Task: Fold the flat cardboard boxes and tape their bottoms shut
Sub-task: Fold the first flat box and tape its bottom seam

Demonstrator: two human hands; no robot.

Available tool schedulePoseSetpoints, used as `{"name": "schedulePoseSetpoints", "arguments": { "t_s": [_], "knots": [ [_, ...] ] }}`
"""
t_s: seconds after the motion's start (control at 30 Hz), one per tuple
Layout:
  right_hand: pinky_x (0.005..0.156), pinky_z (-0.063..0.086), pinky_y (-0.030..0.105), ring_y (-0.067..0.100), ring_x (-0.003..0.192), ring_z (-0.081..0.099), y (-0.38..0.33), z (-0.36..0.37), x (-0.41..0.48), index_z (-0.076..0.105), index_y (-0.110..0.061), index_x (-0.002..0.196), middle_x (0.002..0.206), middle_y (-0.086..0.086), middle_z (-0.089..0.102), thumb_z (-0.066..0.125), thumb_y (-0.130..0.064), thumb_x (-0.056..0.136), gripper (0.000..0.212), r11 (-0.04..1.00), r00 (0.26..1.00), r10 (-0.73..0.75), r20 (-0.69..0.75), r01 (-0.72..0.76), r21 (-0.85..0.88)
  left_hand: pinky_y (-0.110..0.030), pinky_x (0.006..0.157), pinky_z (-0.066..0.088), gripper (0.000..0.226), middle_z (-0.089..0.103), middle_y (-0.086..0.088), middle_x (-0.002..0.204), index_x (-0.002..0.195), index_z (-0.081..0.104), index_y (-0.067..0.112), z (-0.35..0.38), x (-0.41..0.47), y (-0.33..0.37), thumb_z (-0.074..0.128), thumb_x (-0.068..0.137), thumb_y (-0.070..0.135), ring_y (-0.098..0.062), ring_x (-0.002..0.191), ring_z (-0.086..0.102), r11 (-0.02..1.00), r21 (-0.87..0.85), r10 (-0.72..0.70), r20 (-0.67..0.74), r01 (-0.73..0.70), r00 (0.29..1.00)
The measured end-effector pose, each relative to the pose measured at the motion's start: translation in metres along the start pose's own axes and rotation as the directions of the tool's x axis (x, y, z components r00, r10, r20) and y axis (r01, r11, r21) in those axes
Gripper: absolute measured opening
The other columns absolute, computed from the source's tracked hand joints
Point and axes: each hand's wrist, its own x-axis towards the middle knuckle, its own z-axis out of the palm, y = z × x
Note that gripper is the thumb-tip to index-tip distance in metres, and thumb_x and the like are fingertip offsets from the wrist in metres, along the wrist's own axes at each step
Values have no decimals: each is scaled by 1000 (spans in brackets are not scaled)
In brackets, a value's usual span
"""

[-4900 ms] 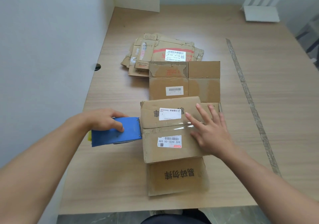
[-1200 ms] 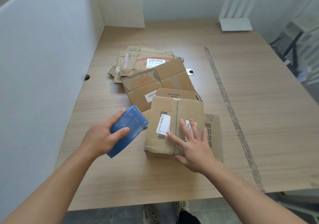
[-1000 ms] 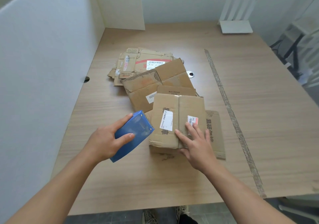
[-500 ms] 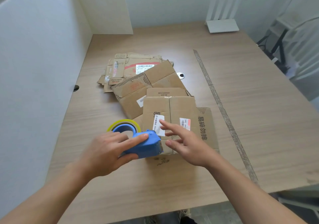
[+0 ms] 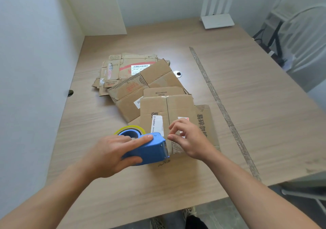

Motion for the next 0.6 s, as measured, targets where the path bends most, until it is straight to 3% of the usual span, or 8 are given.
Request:
{"name": "schedulePoseSetpoints", "arguments": {
  "t_s": [0.1, 0.17, 0.23, 0.33, 0.4, 0.47, 0.6],
  "knots": [
    [82, 45, 18, 4, 103, 56, 6, -9, -10, 62, -24, 78, 108, -9, 57, 70, -19, 91, 16, 998, 998, 62, -13, -62, 7, -18, 58, 38, 59, 67, 10, 81, 144, 37, 44, -3, 6, -1, 48, 87, 56, -12, 67, 57, 999, -30, -22, 59, 24, 998],
    [79, 42, 15, 4, 101, 57, 15, -22, -19, 59, -23, 75, 108, -5, 59, 69, -18, 91, 20, 991, 989, 130, -65, -130, 16, -18, 60, 39, 62, 71, 12, 98, 144, 42, 46, -7, 7, -7, 47, 84, 60, -11, 71, 58, 998, -36, -51, 99, 55, 994],
    [81, 43, 14, 6, 98, 59, 29, -40, -33, 59, -20, 74, 105, -2, 63, 68, -17, 92, 20, 970, 963, 240, -123, -233, 69, -21, 67, 42, 64, 69, 16, 111, 142, 34, 55, -15, 5, -16, 41, 80, 68, -11, 77, 57, 986, -77, -127, 212, 146, 969],
    [80, 53, 35, 15, 86, 62, 47, -58, -57, 61, -14, 78, 97, 9, 69, 65, -17, 95, 17, 883, 894, 432, -118, -393, 256, -26, 72, 47, 68, 69, 11, 93, 138, 29, 64, -25, 2, -31, 35, 72, 78, -8, 75, 57, 955, -102, -217, 398, 278, 891],
    [72, 54, 34, 15, 85, 67, 53, -60, -66, 61, -13, 82, 90, 4, 73, 61, -18, 97, 15, 825, 860, 506, -59, -463, 326, -25, 74, 48, 64, 67, 13, 89, 131, 30, 70, -28, 11, -33, 38, 69, 79, -5, 78, 58, 940, -94, -250, 465, 329, 849],
    [70, 50, 31, 11, 82, 70, 55, -55, -68, 58, -14, 85, 87, -1, 75, 58, -20, 99, 15, 774, 834, 552, 23, -522, 358, -27, 82, 48, 59, 67, 14, 99, 126, 32, 72, -25, 22, -30, 43, 68, 77, -3, 89, 58, 926, -80, -274, 532, 370, 801],
    [61, 46, 26, 9, 65, 64, 56, -44, -63, 55, -15, 83, 73, -4, 71, 61, -24, 96, 17, 765, 806, 591, 15, -567, 304, -31, 91, 48, 60, 66, 23, 109, 126, 50, 62, -20, 34, -29, 53, 66, 67, 0, 101, 59, 861, -132, -318, 614, 491, 723]
  ]
}}
